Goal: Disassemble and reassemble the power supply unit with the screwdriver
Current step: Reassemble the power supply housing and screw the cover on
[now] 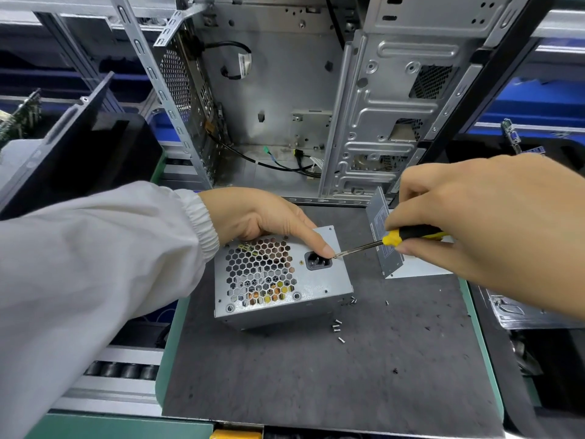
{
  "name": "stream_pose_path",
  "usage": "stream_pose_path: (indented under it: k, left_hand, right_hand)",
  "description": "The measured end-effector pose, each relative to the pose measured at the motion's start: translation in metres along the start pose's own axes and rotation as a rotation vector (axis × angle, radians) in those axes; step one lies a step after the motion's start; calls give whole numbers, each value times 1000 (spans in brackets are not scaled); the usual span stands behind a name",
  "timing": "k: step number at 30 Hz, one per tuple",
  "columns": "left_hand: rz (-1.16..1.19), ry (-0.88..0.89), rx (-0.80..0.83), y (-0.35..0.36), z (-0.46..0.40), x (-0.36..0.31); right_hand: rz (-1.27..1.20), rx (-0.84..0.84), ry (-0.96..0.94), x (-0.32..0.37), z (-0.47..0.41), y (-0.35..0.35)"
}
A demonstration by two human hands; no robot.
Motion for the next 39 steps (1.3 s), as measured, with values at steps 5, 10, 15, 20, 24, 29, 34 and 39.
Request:
stream_pose_path:
  k: [5, 10, 15, 20, 24, 29, 34, 39]
  left_hand:
    - [56, 3, 94, -2, 2, 3]
    - [95, 20, 135, -1, 4, 4]
    - [110, 22, 143, 2, 5, 3]
    - [93, 29, 155, 1, 6, 2]
    - [102, 30, 145, 0, 5, 3]
    - [109, 24, 132, 2, 6, 4]
    - [106, 33, 127, 1, 6, 4]
    - [93, 30, 144, 0, 4, 4]
  right_hand:
    - [46, -91, -65, -4, -10, -16]
    - [-1, 6, -273, -5, -27, -30]
    - [128, 13, -311, -7, -35, -38]
    - [343, -86, -300, -5, -40, -39]
    - [308, -2, -318, -7, -39, -39]
    - [425, -40, -303, 2, -45, -46]
    - [329, 90, -324, -5, -49, -44]
    - [382, 46, -344, -5, -42, -46]
Point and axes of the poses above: each hand's wrist, its own z-axis away from the middle knuckle, its own y-axis out of the palm, x = y × z, the point moved 2 cm from there along -z, towards the middle knuckle, and after that the axes turned 10 degrees about x, right-handed, at the moved point
